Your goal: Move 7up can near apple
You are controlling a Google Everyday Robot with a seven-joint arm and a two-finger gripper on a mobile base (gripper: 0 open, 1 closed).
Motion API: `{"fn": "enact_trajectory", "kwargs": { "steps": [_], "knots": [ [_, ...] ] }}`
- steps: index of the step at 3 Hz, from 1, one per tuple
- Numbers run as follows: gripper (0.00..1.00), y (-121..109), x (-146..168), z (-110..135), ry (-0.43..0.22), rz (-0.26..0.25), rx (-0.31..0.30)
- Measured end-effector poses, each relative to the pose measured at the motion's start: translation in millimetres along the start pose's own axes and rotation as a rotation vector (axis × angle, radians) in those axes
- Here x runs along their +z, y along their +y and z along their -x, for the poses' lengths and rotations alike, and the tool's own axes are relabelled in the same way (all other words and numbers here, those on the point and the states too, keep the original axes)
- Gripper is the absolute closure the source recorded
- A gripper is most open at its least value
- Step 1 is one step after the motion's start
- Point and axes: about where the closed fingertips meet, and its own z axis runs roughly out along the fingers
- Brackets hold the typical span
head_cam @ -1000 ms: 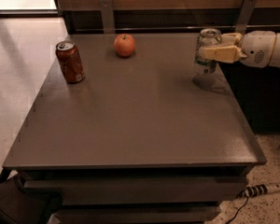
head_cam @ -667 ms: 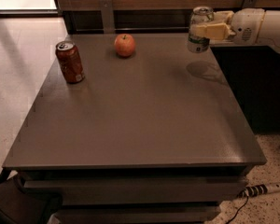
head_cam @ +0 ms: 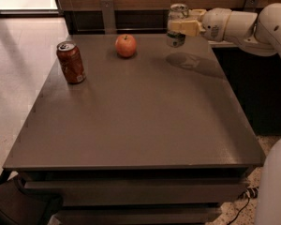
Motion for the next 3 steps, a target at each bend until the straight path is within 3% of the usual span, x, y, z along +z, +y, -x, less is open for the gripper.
{"fn": "enact_trajectory", "kwargs": {
  "steps": [1,3],
  "knots": [
    [1.0,1.8,36.9,-20.4,0.013,0.029,0.028],
    [1.0,11.8,77.7,-67.1,0.043,0.045,0.087]
  ]
}}
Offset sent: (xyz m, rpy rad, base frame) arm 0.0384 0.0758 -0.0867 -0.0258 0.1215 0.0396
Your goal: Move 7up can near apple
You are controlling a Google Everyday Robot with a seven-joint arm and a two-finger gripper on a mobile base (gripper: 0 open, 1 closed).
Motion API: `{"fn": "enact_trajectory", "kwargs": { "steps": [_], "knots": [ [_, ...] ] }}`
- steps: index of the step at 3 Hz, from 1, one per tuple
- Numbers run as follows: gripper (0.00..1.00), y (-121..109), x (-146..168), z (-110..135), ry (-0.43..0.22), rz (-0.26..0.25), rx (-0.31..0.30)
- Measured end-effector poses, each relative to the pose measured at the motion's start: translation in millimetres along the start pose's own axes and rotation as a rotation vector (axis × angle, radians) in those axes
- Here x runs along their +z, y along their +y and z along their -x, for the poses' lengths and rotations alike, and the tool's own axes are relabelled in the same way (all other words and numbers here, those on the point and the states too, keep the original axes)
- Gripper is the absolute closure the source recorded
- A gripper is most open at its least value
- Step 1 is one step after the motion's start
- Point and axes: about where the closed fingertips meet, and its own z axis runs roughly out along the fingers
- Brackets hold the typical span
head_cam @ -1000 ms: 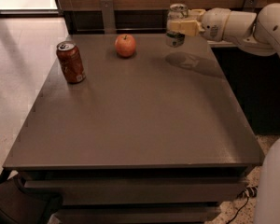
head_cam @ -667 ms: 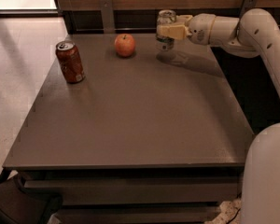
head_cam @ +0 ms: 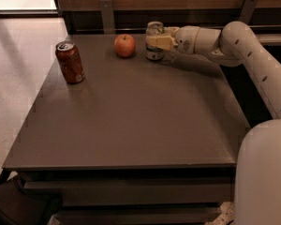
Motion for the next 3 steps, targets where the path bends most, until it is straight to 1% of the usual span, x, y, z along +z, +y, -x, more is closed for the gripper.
{"fn": "enact_trajectory", "kwargs": {
  "steps": [1,3],
  "knots": [
    [0.86,1.6,4.2,-4.2,0.0,0.002,0.009],
    [0.39,1.7,4.3,-3.0,0.0,0.003,0.009]
  ]
}}
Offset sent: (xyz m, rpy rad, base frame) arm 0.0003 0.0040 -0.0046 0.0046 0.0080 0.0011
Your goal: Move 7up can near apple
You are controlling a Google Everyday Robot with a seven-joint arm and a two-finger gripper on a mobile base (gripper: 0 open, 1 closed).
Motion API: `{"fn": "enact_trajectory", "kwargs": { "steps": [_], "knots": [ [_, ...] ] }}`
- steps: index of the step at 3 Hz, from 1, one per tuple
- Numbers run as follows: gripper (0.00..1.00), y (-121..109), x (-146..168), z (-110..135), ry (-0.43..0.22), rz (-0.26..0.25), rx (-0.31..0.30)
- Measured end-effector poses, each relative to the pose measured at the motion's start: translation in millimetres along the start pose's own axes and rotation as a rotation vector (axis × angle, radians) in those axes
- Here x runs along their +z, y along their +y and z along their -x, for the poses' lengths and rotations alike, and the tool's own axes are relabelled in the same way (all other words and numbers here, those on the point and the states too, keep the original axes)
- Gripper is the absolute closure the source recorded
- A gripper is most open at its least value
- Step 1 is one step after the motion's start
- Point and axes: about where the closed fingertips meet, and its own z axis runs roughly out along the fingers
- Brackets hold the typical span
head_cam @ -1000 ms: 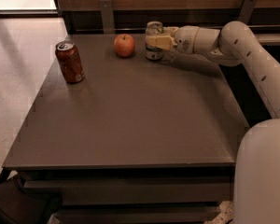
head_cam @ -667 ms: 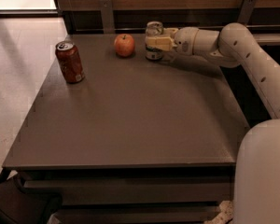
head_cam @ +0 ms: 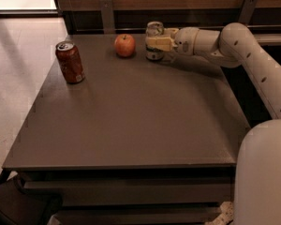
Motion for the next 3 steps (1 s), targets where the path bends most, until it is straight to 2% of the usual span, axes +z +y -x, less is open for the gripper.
{"fn": "enact_trajectory", "kwargs": {
  "steps": [1,2,3],
  "knots": [
    [0.16,0.1,0.1,0.0,0.0,0.0,0.0],
    [0.0,1.7,3.4,-0.2,0.0,0.005,0.001],
    [0.0,1.8,3.5,-0.2,0.0,0.005,0.001]
  ]
}}
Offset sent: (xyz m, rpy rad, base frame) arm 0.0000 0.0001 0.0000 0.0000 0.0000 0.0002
